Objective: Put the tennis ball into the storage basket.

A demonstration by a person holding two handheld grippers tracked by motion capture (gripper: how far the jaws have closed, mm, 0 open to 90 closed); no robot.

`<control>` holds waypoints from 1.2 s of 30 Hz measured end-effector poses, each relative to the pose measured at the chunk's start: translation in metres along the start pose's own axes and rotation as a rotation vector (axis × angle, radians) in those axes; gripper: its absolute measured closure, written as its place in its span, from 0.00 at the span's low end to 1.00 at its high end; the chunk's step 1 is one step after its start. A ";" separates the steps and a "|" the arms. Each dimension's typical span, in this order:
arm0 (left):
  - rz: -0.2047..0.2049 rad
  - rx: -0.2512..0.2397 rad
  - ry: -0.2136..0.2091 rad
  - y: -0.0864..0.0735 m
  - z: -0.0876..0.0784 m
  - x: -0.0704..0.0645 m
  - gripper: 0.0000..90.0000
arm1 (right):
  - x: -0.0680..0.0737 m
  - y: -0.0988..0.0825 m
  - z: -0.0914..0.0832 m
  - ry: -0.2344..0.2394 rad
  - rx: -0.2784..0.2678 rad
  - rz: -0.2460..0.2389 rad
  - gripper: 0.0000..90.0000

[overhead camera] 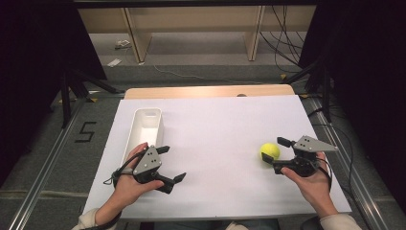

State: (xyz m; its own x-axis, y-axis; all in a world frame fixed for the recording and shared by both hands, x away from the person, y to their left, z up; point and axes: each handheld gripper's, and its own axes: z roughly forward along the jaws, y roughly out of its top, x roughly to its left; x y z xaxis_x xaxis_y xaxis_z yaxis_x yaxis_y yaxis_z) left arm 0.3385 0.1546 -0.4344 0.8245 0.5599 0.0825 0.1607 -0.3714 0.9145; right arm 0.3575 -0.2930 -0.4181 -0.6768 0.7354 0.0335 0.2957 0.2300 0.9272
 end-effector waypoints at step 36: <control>0.004 -0.008 0.004 0.002 -0.001 -0.001 0.00 | -0.019 -0.006 0.014 -0.094 0.082 0.016 0.17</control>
State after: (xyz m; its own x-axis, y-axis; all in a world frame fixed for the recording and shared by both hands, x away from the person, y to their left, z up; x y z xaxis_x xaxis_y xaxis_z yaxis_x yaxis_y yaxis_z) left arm 0.3371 0.1537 -0.4324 0.8231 0.5611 0.0875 0.1529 -0.3674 0.9174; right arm 0.3776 -0.2994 -0.4290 -0.6062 0.7953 0.0096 0.3631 0.2660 0.8930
